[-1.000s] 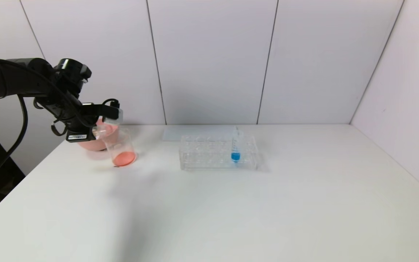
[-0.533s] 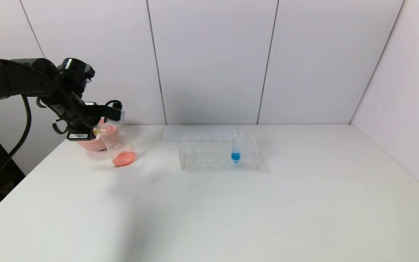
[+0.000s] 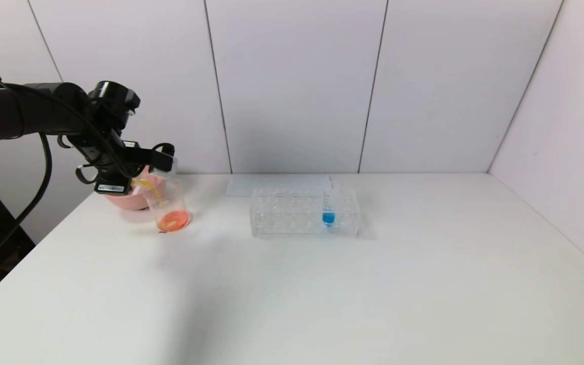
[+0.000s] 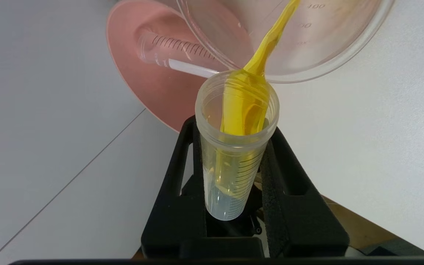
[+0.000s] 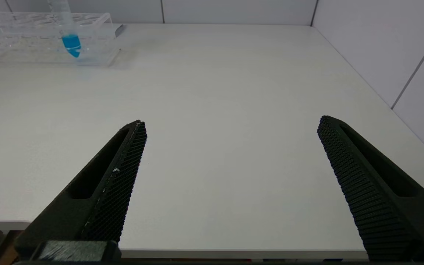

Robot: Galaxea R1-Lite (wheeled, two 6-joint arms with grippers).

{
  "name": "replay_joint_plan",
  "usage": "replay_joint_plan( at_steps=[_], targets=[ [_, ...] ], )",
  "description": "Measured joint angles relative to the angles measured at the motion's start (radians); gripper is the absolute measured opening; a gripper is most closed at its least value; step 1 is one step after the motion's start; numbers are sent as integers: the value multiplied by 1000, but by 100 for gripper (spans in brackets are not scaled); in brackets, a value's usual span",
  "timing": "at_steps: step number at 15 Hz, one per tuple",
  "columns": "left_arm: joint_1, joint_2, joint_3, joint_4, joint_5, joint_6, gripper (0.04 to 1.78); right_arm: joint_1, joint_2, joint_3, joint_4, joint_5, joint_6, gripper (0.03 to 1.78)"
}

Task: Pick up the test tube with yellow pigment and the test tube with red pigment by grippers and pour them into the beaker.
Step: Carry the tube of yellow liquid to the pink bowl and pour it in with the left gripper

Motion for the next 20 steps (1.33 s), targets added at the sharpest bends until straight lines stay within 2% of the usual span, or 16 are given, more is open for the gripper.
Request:
replay_joint_plan(
  at_steps=[13, 20],
  targets=[
    [-38, 3, 0, -22, 89, 69, 44, 0, 0, 0, 0, 0, 0, 170],
    [-56, 2, 0, -26, 203, 91, 44, 0, 0, 0, 0, 1, 0, 170]
  ],
)
